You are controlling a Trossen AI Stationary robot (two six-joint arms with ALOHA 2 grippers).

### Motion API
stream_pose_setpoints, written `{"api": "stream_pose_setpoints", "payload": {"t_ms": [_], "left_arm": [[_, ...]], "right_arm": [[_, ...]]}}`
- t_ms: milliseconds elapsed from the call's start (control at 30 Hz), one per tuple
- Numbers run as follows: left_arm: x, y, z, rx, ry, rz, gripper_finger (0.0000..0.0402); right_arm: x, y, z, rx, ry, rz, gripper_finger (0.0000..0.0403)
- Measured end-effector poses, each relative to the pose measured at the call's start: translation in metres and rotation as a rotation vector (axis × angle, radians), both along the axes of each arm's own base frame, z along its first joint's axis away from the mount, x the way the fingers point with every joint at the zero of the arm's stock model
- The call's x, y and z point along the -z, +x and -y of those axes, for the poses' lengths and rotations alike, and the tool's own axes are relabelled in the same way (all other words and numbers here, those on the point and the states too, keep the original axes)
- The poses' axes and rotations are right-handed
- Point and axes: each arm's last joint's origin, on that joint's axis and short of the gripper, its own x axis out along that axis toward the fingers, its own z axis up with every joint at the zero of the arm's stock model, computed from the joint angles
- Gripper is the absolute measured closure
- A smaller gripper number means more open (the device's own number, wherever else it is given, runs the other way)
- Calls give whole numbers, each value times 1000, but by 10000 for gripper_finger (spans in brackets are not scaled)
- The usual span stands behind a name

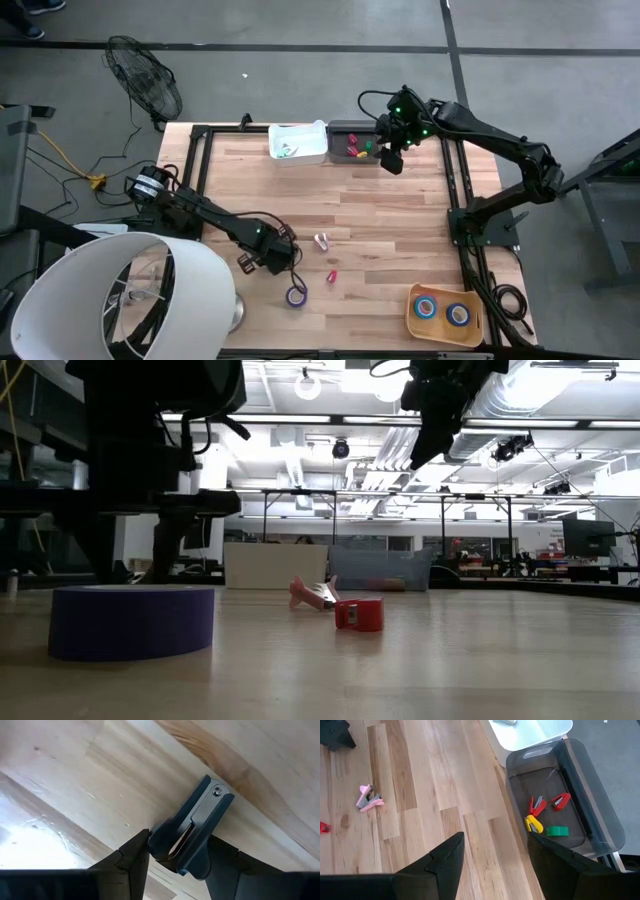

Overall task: Pick and place Stapler, Stapler remover, tape
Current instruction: Put the black staple remover into the white bin

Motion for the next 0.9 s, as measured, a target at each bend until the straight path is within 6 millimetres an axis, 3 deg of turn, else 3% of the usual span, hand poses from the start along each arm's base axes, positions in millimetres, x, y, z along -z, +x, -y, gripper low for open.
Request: {"api": "stream_pose_setpoints", "payload": {"t_ms": [400,667,900], "left_arm": [[-4,9,-7,-180,49,123,248],[-25,31,-48,-555,173,294,248],[-49,50,-101,-813,276,451,248]], "right_arm": [[0,0,0,-15,-10,-2,194],[0,0,0,-15,-11,-2,194],[0,0,0,-15,-11,-2,194]]}}
